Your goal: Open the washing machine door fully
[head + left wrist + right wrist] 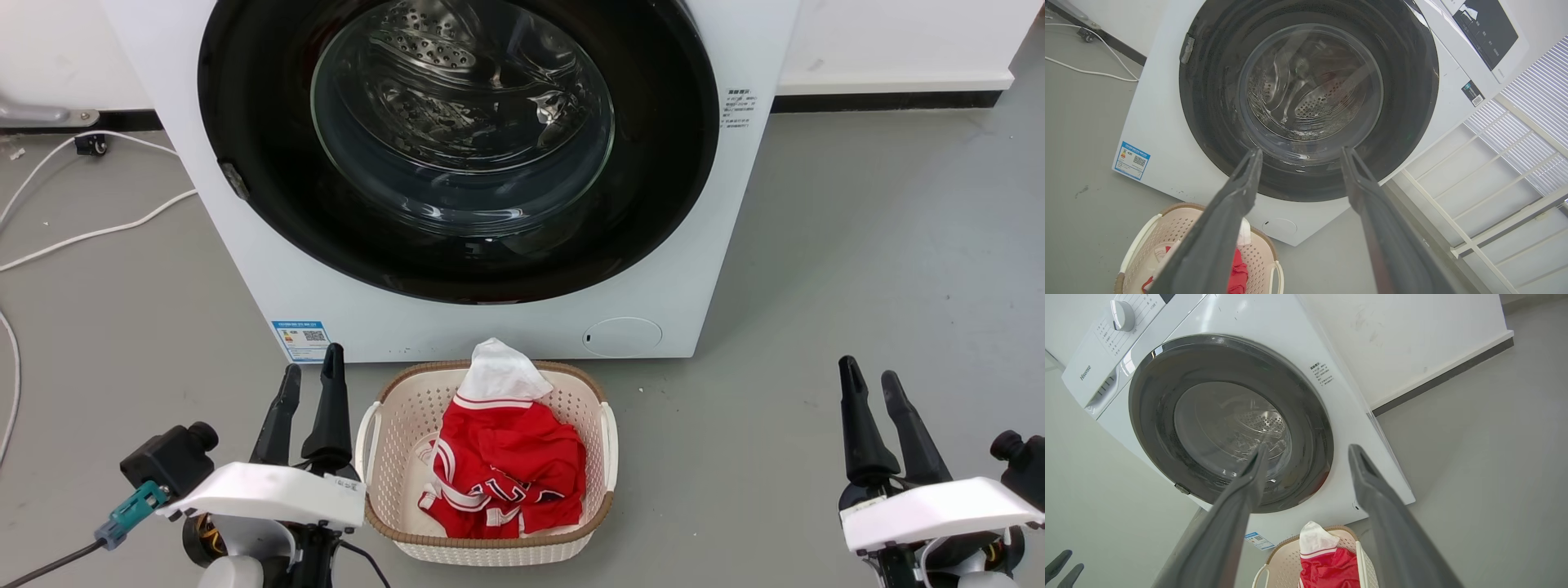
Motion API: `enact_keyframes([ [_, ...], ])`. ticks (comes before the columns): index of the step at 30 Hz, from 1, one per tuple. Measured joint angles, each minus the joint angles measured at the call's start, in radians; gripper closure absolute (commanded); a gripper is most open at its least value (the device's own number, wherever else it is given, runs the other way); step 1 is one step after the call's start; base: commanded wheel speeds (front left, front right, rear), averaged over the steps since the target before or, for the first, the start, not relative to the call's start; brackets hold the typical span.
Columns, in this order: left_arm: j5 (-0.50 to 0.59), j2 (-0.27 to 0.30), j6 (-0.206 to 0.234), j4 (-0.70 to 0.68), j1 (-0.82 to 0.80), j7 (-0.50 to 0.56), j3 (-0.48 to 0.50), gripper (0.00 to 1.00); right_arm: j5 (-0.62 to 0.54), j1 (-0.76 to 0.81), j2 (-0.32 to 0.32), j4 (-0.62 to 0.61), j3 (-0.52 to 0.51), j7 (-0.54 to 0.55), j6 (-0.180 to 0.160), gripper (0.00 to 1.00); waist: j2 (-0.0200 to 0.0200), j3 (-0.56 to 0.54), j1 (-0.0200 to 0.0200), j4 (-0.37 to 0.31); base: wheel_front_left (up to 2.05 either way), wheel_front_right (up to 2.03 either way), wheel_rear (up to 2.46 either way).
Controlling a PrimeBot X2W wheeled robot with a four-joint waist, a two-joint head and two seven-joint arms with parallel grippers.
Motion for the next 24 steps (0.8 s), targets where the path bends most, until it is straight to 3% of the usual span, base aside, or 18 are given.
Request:
enact_keyframes([
  [24, 0.306, 0.01, 0.031, 0.008, 0.001, -0.063, -0.039, 0.0, -0.29, 0.019, 0.0, -0.025, 0.017, -0.022, 0.0, 0.0, 0.0, -0.001, 0.0, 0.004, 0.0, 0.0, 0.0],
])
